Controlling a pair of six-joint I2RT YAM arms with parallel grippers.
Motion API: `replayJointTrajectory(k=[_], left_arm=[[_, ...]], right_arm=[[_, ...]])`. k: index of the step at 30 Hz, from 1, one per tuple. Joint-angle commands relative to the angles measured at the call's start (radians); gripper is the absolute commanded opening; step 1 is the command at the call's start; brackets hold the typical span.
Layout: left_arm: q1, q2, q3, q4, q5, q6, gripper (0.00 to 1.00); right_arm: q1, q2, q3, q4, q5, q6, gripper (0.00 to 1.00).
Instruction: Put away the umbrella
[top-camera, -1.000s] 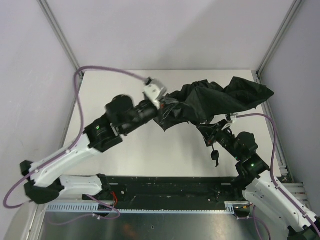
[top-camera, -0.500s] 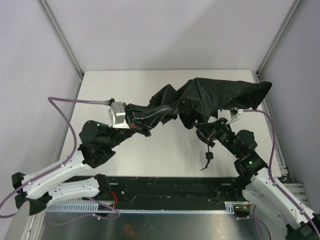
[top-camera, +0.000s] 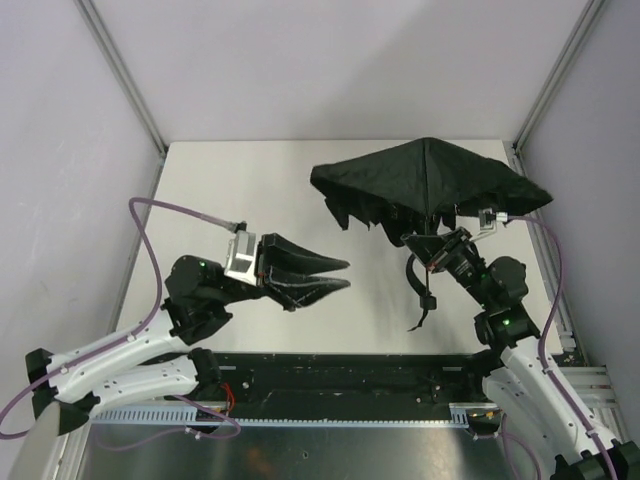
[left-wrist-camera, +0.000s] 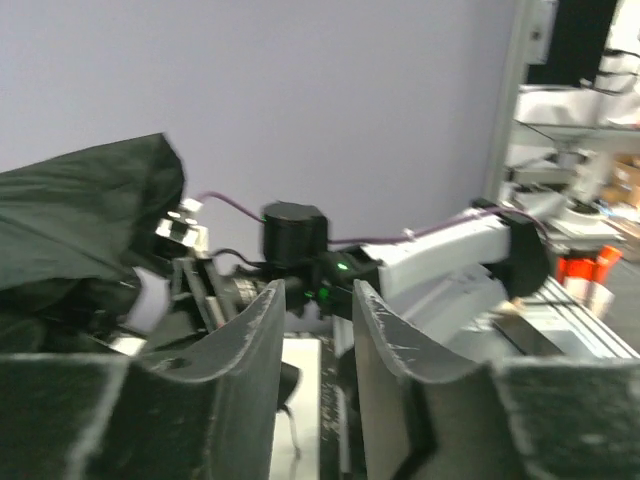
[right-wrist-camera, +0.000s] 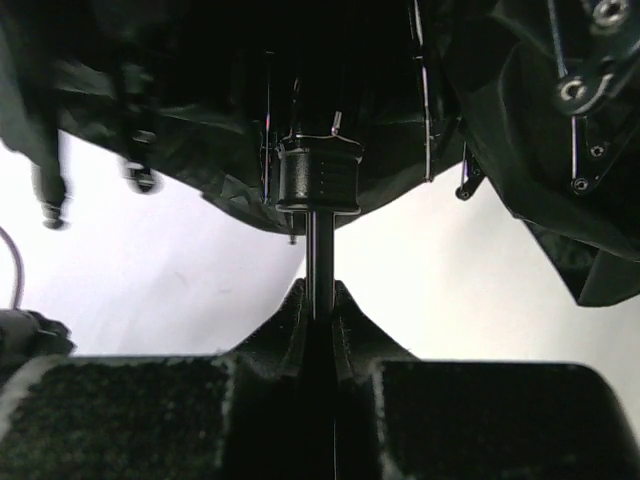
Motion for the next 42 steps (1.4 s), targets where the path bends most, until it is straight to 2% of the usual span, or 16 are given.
replayJointTrajectory(k=[1, 4, 8, 10, 13, 14, 16, 18, 21, 24, 25, 26, 30, 33, 39, 42], left_arm=[[-0.004, 0.0, 0.068, -0.089, 0.225, -0.09, 0.42], [0.006, -0.037, 0.153, -0.246, 0.233, -0.056, 0.52], [0.012, -0.112, 0.246, -0.41, 0.107, 0.007, 0.61], [0.015, -0.139, 0.284, -0.496, -0.074, 0.007, 0.67], [0.038, -0.161, 0.302, -0.631, -0.408, -0.076, 0.79], [0.059, -0.16, 0.303, -0.661, -0.457, -0.097, 0.83], [0.127, -0.145, 0.302, -0.698, -0.452, -0.151, 0.93], [0.221, -0.121, 0.289, -0.697, -0.33, -0.25, 0.98], [0.296, -0.068, 0.272, -0.654, -0.172, -0.339, 0.99], [0.308, -0.027, 0.261, -0.644, -0.142, -0.36, 0.99], [0.309, -0.02, 0.251, -0.639, -0.151, -0.363, 0.98], [0.312, -0.013, 0.243, -0.63, -0.155, -0.36, 0.92], [0.318, 0.033, 0.256, -0.613, -0.109, -0.359, 0.52], [0.318, 0.067, 0.256, -0.588, -0.062, -0.388, 0.42], [0.307, 0.162, 0.265, -0.349, 0.049, -0.475, 0.08], [0.289, 0.262, 0.337, -0.306, 0.095, -0.48, 0.01]], right_arm=[[-0.041, -0.003, 0.047, 0.171, -0.168, -0.206, 0.0], [-0.062, -0.009, 0.047, 0.18, -0.259, -0.357, 0.0], [-0.091, 0.008, 0.046, 0.212, -0.363, -0.472, 0.0], [-0.101, 0.038, 0.046, 0.265, -0.42, -0.485, 0.0], [-0.123, 0.102, 0.045, 0.41, -0.554, -0.428, 0.0], [-0.129, 0.126, 0.046, 0.467, -0.593, -0.398, 0.0], [-0.143, 0.172, 0.048, 0.561, -0.654, -0.338, 0.0], [-0.151, 0.197, 0.052, 0.623, -0.697, -0.297, 0.0], [-0.156, 0.2, 0.061, 0.631, -0.725, -0.281, 0.0], [-0.157, 0.196, 0.072, 0.612, -0.736, -0.273, 0.0], [-0.157, 0.196, 0.072, 0.607, -0.736, -0.269, 0.0], [-0.157, 0.194, 0.073, 0.602, -0.735, -0.266, 0.0], [-0.15, 0.178, 0.073, 0.542, -0.713, -0.292, 0.0], [-0.145, 0.168, 0.074, 0.521, -0.703, -0.305, 0.0], [-0.086, 0.173, 0.074, 0.425, -0.678, -0.388, 0.0], [-0.04, 0.152, 0.073, 0.353, -0.63, -0.445, 0.0]])
